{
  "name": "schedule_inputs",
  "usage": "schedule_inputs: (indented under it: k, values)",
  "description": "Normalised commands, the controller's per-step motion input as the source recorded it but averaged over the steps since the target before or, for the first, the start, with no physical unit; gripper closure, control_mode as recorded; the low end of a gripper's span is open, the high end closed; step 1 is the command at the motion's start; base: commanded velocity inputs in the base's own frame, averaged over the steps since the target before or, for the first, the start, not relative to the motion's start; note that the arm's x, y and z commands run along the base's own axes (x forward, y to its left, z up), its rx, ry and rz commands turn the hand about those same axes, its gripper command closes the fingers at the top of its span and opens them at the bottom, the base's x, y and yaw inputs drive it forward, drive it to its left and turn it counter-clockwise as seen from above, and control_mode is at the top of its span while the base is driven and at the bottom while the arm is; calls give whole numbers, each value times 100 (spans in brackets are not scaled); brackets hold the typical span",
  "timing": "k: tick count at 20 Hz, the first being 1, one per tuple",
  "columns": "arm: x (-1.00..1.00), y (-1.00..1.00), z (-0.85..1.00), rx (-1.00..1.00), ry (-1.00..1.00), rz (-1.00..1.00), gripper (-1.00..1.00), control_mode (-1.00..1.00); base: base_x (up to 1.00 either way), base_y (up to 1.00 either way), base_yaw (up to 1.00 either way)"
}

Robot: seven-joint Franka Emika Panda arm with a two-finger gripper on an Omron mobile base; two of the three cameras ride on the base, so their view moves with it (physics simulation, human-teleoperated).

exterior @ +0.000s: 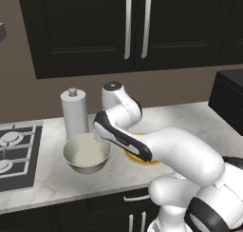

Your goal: Place the chicken drumstick on the plate and place the mushroom on the same plate.

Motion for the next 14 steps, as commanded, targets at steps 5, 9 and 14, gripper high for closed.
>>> schedule_inputs:
  k: [5, 9, 14]
  values:
    - [9, -100, -8, 19, 2, -2, 100, -100, 0, 0, 0]
    - [8, -100, -27, 16, 0, 0, 100, -100, 0, 0, 0]
    - [42, -85, -26, 6, 4, 0, 100, -100, 0, 0, 0]
